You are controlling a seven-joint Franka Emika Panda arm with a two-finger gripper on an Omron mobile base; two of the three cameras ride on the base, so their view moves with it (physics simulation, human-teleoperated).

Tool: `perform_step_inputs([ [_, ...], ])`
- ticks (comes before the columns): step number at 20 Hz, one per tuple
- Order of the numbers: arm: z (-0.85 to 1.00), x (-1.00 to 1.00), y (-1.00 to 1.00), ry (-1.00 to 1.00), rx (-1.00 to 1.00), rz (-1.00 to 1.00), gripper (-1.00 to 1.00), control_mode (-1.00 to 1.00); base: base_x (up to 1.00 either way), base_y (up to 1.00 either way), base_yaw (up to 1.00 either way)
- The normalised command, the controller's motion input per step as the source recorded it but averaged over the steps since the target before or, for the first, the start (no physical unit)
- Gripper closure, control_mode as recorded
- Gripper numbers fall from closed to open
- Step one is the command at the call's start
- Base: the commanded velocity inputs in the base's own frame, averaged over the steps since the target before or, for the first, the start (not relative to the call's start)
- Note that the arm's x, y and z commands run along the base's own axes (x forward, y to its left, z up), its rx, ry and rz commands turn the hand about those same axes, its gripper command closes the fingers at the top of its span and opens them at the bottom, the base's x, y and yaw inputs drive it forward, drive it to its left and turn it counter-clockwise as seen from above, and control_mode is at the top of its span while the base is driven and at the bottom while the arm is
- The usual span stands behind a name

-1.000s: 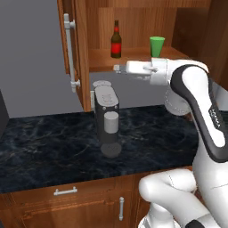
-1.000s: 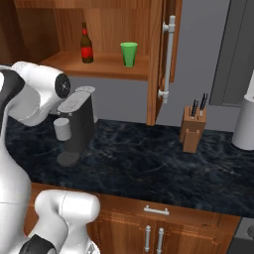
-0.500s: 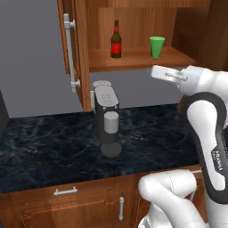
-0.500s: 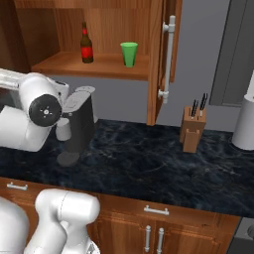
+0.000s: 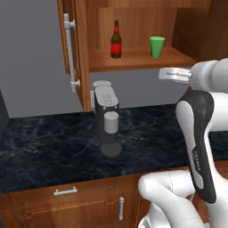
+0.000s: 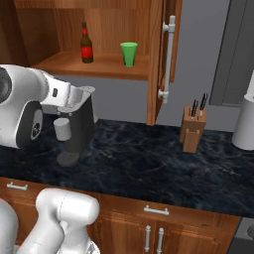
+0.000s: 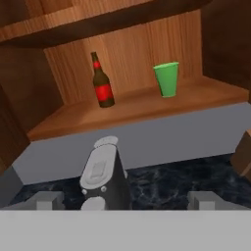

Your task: Open the cabinet directly in front. Then move the beer and the cup to the dining counter with the candle on it.

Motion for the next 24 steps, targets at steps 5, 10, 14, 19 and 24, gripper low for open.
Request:
perform_step_inputs([
  [5,0.01,0.02,0.0,0.01,0.0,0.0,-1.0,-1.0,0.0,0.0,0.0],
  [10,0.07,0.23,0.16,0.04,0.0,0.02,-1.0,-1.0,0.0,0.0,0.0],
  [14,0.0,0.7,0.45,0.1,-0.01,0.0,-1.0,-1.0,0.0,0.0,0.0],
  [19,0.12,0.98,0.3,0.12,-0.01,0.0,-1.0,-1.0,0.0,0.0,0.0],
  [24,0.23,0.69,-0.03,0.05,0.0,0.04,-1.0,-1.0,0.0,0.0,0.0],
])
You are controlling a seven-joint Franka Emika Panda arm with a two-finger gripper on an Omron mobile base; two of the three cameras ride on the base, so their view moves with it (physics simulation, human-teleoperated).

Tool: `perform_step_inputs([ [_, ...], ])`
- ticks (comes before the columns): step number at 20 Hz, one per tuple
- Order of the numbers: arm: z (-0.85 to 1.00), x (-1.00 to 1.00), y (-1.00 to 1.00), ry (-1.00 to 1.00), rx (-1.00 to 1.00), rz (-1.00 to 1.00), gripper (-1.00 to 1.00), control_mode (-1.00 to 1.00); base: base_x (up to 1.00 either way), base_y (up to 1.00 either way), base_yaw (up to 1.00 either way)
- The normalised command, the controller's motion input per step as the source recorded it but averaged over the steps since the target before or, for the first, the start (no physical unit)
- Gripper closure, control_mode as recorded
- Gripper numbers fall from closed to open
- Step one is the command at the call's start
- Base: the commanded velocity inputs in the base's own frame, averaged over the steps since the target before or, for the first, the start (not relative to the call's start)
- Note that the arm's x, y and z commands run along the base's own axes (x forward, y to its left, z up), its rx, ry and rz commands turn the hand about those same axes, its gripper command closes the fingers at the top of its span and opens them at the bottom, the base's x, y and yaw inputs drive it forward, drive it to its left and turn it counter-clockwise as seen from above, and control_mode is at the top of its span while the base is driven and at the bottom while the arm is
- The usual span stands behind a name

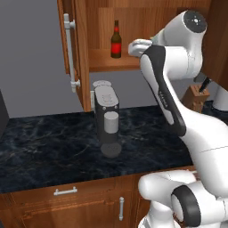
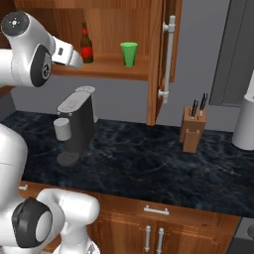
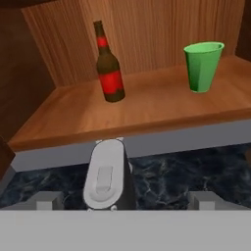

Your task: Open the cabinet directly in front. Then move the beer and the cup to the dining counter with the candle on it.

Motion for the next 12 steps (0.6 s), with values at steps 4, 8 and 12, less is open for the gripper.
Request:
perform_step_inputs([
  [4,0.04,0.44,-0.01,-0.02,0.0,0.08,-1.0,-1.0,0.0,0.0,0.0],
  [8,-0.01,0.12,0.03,0.01,-0.02,0.01,-1.0,-1.0,0.0,0.0,0.0],
  [12,-0.01,0.51,0.13,-0.07,-0.1,0.01,-1.0,-1.0,0.0,0.0,0.0],
])
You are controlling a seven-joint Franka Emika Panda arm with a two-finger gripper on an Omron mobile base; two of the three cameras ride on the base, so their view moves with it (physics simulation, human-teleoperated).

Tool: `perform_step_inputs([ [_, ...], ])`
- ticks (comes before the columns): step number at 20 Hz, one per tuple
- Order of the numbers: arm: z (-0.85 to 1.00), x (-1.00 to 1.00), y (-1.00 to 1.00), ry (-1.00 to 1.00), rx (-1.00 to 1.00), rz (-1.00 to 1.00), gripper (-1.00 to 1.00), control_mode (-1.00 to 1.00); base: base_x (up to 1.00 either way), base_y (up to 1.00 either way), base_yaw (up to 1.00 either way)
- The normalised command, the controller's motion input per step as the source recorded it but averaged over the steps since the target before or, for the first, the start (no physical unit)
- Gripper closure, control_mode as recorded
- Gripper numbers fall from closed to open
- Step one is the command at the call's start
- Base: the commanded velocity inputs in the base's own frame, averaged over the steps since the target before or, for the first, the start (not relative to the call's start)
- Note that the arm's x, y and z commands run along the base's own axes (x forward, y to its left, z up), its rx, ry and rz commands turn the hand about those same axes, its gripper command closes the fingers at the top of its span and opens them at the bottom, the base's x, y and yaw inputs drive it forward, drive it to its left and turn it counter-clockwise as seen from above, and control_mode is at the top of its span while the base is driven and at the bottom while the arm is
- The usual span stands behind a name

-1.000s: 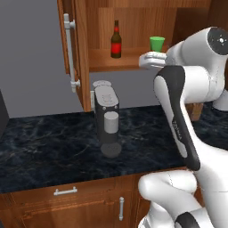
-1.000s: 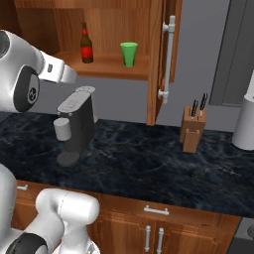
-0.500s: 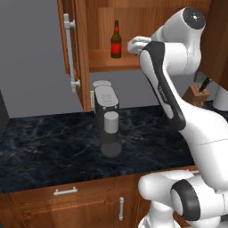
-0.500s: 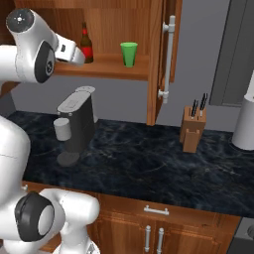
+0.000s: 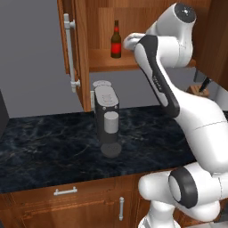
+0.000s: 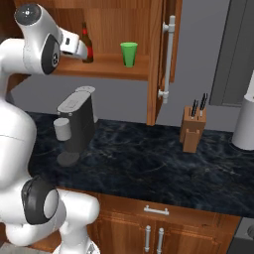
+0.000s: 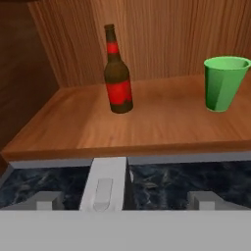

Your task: Open the cabinet directly in front. Then move the beer and the cup to the dining counter with the candle on it.

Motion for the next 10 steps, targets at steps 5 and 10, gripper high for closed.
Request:
perform_step_inputs([
  [5,0.0,0.42,0.03,-0.07,-0.04,0.0,-1.0,-1.0,0.0,0.0,0.0],
  [10,0.0,0.58,0.05,0.0,0.0,0.0,-1.0,-1.0,0.0,0.0,0.0],
])
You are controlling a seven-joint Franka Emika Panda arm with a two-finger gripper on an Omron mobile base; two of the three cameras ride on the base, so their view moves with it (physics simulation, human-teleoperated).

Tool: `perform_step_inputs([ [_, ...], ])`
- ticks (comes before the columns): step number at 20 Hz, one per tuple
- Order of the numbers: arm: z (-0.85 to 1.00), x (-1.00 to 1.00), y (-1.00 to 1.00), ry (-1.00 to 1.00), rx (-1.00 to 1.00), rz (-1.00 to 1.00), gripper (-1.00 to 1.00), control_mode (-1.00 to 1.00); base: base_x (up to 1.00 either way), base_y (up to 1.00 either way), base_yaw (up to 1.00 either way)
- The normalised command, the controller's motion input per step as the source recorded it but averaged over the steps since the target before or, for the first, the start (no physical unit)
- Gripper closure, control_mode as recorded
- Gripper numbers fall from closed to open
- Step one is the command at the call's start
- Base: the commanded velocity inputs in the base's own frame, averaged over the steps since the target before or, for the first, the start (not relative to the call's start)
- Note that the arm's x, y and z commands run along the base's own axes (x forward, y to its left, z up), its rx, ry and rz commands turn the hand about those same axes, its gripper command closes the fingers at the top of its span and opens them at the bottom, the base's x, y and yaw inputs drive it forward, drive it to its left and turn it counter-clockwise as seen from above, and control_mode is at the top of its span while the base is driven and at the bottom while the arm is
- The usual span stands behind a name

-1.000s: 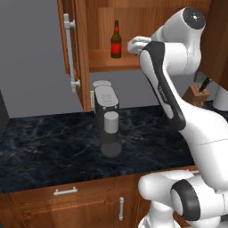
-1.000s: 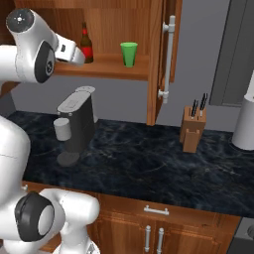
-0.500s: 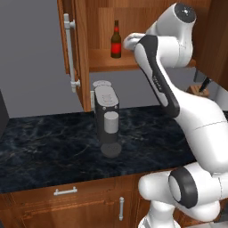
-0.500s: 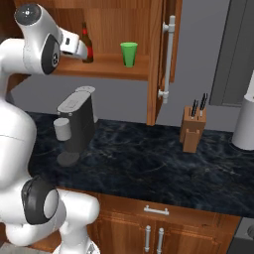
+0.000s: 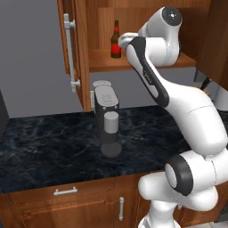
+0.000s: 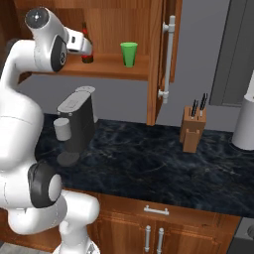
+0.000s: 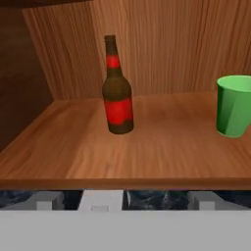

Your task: Open the cabinet directly in front. Then move the beer and the cup to the dining counter with the candle on it.

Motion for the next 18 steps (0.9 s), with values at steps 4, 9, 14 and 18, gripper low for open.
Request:
perform_step_inputs([
  [4,0.0,0.84,0.26,0.01,-0.01,0.0,-1.0,-1.0,0.0,0.0,0.0],
  [9,0.0,0.89,0.35,0.04,-0.02,0.0,-1.0,-1.0,0.0,0.0,0.0],
  [14,0.0,0.67,0.02,0.01,0.0,0.0,-1.0,-1.0,0.0,0.0,0.0],
  [18,0.0,0.54,0.0,0.04,0.0,0.0,-1.0,-1.0,0.0,0.0,0.0],
])
